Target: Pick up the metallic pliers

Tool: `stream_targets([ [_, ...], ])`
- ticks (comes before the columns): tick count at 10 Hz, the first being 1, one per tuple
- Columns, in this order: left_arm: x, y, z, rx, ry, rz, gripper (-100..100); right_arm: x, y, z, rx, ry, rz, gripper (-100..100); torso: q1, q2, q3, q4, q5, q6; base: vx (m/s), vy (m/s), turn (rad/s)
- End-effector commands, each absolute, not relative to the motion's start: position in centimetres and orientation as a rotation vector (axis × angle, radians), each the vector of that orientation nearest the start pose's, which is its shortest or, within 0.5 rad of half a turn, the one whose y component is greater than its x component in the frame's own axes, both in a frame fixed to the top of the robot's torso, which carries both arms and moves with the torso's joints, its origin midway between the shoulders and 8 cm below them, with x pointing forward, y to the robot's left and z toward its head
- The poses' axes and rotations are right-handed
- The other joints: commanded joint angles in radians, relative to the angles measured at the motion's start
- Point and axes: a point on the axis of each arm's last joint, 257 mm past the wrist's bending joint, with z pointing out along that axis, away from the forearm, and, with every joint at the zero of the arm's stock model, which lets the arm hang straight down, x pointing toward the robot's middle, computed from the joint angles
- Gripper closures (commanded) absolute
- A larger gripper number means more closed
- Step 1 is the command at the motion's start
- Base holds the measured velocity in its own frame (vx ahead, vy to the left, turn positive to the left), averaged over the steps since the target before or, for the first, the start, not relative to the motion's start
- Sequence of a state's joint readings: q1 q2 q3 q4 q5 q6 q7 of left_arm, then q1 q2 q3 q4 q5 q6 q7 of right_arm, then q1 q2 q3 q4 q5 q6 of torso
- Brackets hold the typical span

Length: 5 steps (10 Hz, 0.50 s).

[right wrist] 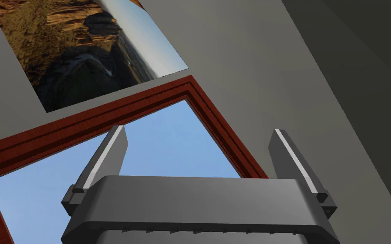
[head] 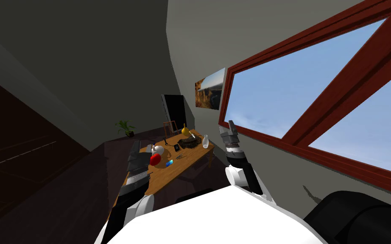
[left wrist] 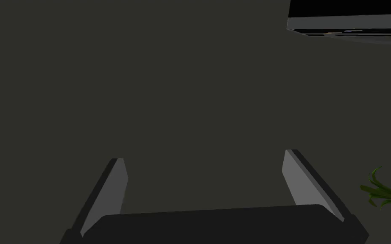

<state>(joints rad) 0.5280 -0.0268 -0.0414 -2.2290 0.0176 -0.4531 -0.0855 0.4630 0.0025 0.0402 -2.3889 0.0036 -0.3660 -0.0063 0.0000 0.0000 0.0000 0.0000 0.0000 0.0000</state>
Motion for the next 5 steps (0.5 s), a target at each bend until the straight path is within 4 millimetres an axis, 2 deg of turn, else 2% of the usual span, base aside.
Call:
stream_targets([
  [1,36.4,27.6,-2.6,-0.749,0.735,-1.230,-100,34.7,-26.1,5.9,0.658,0.605,1.361,0,0.000,0.000,0.000,0.000,0.000,0.000,0.001,-0.011,-0.045],
  [5,38.6,29.2,-7.0,-0.786,0.888,-1.172,-100,34.7,-26.1,5.9,0.658,0.605,1.362,0,-0.002,0.000,0.000,0.000,0.000,0.000,-0.002,-0.036,-0.092],
])
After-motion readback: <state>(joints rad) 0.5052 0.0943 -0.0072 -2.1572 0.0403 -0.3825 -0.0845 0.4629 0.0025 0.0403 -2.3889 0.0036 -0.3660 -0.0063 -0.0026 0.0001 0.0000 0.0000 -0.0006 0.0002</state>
